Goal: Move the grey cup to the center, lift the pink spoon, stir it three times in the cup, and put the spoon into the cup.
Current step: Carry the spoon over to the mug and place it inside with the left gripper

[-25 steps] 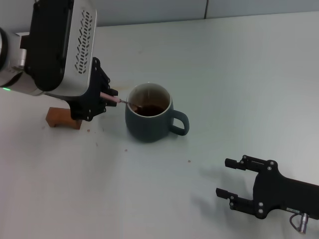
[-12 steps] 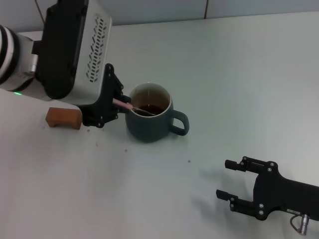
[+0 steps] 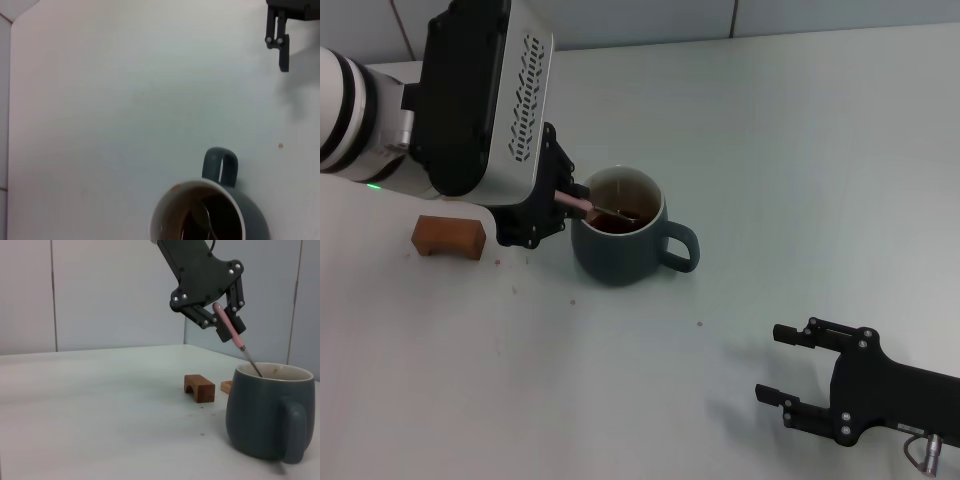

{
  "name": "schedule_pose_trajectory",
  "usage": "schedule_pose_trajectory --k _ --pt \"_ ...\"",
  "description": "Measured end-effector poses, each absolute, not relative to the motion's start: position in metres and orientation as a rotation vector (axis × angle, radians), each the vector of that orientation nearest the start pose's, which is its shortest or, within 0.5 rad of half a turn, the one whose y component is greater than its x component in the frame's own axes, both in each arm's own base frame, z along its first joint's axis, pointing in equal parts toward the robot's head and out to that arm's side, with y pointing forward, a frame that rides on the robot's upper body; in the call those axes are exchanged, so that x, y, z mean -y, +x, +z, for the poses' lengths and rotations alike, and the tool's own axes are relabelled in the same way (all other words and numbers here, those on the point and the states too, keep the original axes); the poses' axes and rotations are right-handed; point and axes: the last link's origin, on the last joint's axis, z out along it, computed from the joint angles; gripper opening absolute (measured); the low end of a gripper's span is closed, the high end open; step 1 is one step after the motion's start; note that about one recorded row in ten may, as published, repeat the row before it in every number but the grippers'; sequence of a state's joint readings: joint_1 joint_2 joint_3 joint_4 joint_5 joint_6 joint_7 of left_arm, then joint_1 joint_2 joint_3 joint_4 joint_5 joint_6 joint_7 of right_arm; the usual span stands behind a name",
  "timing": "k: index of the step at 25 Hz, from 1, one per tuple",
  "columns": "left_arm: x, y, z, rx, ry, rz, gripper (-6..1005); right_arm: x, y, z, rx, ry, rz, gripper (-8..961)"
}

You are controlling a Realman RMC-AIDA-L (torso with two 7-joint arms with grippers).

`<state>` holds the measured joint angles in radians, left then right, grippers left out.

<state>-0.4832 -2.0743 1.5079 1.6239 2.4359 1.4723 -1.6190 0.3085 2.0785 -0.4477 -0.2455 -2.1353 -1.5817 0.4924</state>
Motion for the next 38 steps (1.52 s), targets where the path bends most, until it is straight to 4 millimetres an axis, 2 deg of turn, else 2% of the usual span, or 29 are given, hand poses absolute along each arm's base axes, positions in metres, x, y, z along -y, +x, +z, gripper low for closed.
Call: schedule_pose_trajectory --k 13,37,38 --pt "-0.334 -0.142 0.004 -0.589 -2.760 0.448 205 -0.210 0.332 -0.057 -0.208 -2.635 0.715 667" --pt "-0.333 -0.145 -0.004 -0.481 -2.753 0.387 218 -0.211 0.331 -0.057 -0.206 -2.635 0.721 668" --pt "-0.333 -0.146 -0.004 -0.479 -2.752 0.385 263 -0.211 0.331 -0.057 -0.207 -2.635 0.721 668"
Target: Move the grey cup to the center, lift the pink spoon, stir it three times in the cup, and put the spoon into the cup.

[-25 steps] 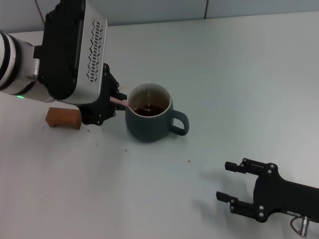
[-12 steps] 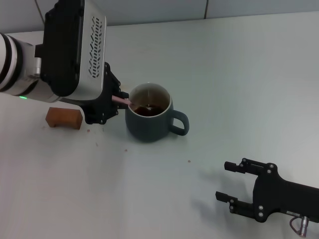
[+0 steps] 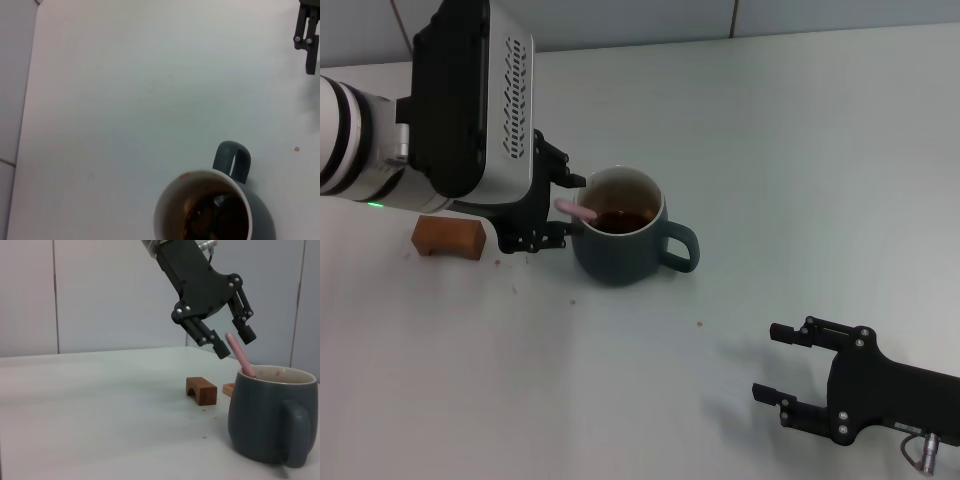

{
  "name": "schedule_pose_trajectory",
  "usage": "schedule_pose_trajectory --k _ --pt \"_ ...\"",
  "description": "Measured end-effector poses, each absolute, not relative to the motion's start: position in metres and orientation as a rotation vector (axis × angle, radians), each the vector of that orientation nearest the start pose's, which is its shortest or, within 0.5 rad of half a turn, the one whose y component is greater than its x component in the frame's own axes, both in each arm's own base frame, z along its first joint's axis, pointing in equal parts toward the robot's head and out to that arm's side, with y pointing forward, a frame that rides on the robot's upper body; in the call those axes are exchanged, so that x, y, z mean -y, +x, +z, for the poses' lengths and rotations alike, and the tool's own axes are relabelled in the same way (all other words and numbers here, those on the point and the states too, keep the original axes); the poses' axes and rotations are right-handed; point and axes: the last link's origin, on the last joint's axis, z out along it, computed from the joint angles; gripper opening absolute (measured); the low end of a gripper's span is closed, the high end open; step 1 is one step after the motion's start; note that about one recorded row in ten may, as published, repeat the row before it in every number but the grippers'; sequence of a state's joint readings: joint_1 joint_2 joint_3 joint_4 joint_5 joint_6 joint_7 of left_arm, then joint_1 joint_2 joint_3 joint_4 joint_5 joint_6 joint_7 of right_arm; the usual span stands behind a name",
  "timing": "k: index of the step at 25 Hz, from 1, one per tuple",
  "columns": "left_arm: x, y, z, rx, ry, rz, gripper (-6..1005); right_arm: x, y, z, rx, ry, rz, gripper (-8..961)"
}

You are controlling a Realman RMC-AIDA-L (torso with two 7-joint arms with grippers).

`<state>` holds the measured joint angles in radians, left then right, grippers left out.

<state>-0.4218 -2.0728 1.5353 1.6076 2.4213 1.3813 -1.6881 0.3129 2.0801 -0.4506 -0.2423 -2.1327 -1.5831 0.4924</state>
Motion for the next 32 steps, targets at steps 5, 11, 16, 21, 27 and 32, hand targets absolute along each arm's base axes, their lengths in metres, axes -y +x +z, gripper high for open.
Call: schedule_pose_trajectory --k 5,11,16,21,27,32 --pt "-0.333 -0.145 0.001 -0.464 -2.724 0.355 470 -0.212 0.330 -0.057 -0.205 -2.633 0.722 667" --pt "-0.325 -0.132 0.036 -0.450 -2.635 -0.064 599 -0.213 0.331 -0.057 -0.206 -2.631 0.714 668" --pt "-0.326 -0.150 0.079 -0.310 -2.325 -0.682 597 -0.213 0.331 -0.057 -0.205 -2.629 0.714 667" --pt "-0.325 -0.200 0.087 -0.087 -2.057 -1.035 595 -0.213 0.330 -0.057 -0.203 -2.628 0.723 668" --pt "-0.308 -0.263 0.062 0.119 -1.980 -1.093 593 -0.213 0.330 -0.057 -0.207 -2.626 0.724 667" --pt "-0.280 -0.302 0.035 0.247 -2.088 -1.040 596 -0.215 0.331 -0.056 -0.210 -2.618 0.717 668"
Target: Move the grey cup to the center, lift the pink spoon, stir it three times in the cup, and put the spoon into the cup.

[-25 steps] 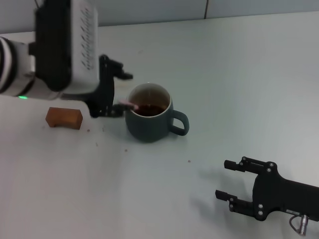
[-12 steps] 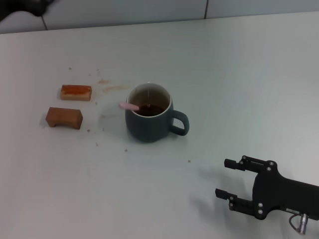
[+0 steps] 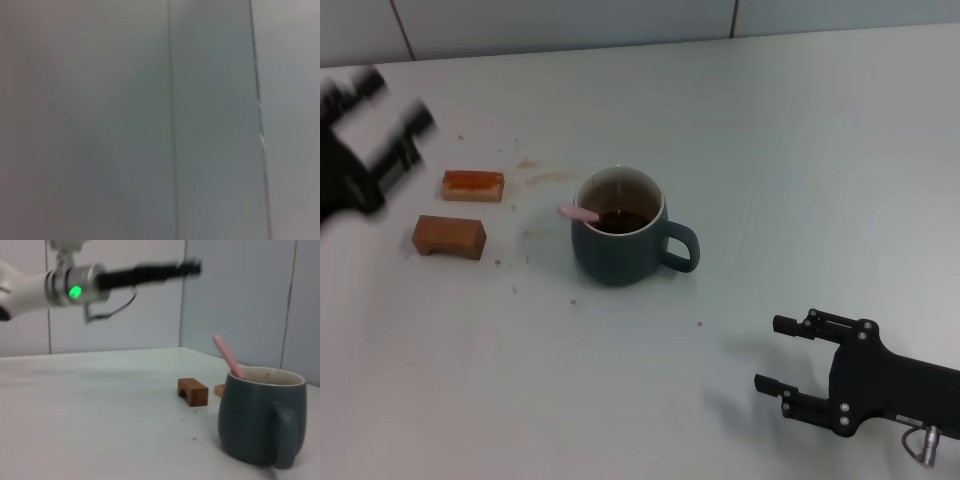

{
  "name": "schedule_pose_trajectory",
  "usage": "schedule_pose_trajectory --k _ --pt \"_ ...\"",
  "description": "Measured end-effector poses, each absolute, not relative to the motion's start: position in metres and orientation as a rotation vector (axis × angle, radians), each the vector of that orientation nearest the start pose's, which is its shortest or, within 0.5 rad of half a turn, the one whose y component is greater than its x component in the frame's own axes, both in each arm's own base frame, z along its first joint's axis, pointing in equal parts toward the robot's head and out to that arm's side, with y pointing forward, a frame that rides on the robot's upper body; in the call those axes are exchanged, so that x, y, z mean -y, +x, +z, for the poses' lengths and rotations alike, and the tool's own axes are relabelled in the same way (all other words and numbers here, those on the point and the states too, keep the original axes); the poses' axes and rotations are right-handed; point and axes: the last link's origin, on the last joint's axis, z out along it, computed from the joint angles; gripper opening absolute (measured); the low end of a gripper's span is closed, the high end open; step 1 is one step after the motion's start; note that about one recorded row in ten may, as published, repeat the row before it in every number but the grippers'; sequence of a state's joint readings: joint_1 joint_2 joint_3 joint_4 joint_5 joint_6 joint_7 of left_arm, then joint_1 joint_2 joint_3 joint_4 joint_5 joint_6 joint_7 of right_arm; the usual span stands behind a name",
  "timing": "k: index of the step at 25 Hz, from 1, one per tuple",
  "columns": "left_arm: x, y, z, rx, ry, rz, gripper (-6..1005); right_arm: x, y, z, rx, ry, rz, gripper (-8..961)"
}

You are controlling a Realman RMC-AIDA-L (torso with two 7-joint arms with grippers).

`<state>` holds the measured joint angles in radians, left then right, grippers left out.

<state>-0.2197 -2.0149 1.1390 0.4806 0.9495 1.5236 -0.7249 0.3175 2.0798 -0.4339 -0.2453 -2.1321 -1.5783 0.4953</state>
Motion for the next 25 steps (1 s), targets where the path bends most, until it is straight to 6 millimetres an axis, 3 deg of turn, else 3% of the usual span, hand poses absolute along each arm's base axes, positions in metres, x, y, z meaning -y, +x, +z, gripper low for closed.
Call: schedule_pose_trajectory --k 9,19,25 --pt "-0.235 -0.330 -0.014 0.291 -2.276 -0.866 629 -0.217 0.333 -0.051 -0.219 -2.587 0.717 667" --pt "-0.190 -0.348 -0.033 0.321 -2.357 -0.781 674 -0.214 0.334 -0.052 -0.231 -2.588 0.721 668" --pt "-0.181 -0.343 -0.047 0.294 -2.367 -0.771 701 -0.211 0.332 -0.055 -0.232 -2.609 0.731 667"
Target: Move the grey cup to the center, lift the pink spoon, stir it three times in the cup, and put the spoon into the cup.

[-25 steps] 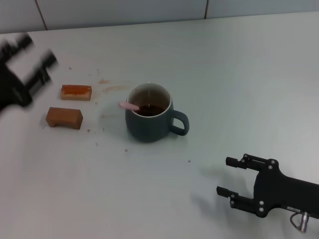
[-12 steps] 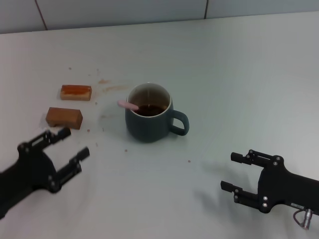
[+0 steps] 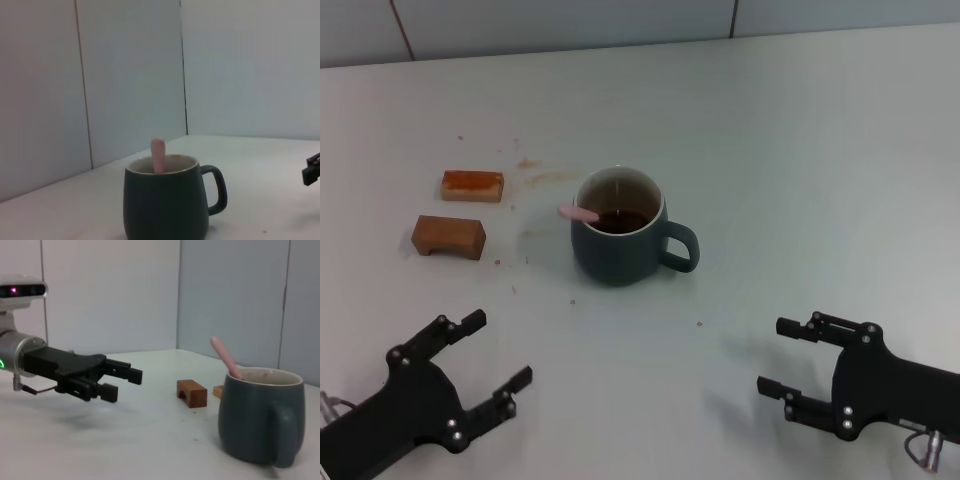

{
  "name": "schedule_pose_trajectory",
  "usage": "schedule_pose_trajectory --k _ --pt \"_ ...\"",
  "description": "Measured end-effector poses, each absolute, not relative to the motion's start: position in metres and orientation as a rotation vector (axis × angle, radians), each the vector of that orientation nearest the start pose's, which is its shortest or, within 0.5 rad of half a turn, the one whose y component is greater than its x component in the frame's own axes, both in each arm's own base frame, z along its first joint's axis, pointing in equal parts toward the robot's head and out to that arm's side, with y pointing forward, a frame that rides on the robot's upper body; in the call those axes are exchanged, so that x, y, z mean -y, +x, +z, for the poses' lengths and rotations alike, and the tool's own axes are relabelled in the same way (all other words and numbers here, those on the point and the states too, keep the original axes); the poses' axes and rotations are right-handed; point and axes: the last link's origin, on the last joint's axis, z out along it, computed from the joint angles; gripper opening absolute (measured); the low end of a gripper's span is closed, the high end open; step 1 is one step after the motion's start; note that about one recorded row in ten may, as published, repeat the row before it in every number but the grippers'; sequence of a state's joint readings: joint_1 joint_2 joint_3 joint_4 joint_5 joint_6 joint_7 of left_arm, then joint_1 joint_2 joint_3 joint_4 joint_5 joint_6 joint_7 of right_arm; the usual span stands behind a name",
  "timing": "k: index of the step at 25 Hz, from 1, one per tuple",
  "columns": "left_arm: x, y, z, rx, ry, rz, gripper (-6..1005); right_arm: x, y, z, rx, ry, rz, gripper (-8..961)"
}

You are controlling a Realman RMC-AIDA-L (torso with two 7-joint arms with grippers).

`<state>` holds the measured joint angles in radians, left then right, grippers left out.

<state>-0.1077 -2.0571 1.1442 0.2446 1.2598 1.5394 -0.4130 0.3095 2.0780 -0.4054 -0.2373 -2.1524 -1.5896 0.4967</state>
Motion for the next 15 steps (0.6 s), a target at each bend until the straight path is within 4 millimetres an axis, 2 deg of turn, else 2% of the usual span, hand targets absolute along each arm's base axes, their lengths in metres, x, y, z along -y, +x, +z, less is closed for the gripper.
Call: schedule_pose_trajectory --k 3,9,15 --pt "-0.1794 -0.3430 -0.0505 0.296 -2.366 -0.770 715 -0.2079 0.3315 -0.0567 -0.230 -2.628 0.735 667" --pt "-0.1825 -0.3426 -0.0496 0.293 -2.359 -0.770 834 -0.2063 0.3313 -0.0581 -0.230 -2.640 0.734 667" --pt "-0.1864 -0.3408 -0.0506 0.286 -2.360 -0.771 827 -0.2064 0.3316 -0.0584 -0.231 -2.640 0.731 667"
